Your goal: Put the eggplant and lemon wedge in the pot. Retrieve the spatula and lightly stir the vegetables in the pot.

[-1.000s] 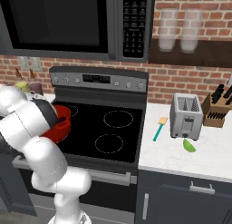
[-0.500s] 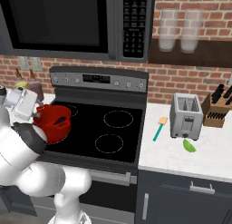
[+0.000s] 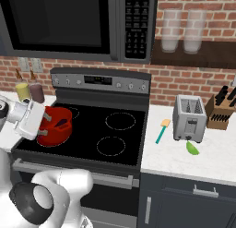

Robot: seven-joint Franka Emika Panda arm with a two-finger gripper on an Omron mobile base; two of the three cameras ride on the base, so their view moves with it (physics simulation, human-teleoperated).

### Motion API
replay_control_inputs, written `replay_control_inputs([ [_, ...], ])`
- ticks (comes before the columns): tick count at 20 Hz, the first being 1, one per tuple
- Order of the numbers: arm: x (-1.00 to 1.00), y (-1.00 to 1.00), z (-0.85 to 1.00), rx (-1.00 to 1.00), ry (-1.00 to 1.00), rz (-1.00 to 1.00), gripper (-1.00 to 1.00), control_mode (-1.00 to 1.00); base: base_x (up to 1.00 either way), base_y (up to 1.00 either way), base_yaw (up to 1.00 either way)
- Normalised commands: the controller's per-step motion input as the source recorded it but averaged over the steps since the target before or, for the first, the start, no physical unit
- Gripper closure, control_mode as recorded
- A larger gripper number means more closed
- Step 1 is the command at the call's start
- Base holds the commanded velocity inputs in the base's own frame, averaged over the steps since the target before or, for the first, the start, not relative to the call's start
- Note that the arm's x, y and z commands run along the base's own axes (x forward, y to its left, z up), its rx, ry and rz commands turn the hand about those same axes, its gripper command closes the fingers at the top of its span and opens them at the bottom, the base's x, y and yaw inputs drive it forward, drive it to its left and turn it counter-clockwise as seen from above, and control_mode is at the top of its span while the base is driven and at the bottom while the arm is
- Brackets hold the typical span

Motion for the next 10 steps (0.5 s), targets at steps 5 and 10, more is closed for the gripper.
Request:
replay_control_inputs([
  [5, -0.34, -1.0, 0.01, 0.0, -0.02, 0.0, -1.0, -1.0, 0.0, 0.0, 0.0],
  [10, -0.05, -1.0, 0.0, 0.0, 0.0, 0.0, -1.0, -1.0, 0.0, 0.0, 0.0],
])
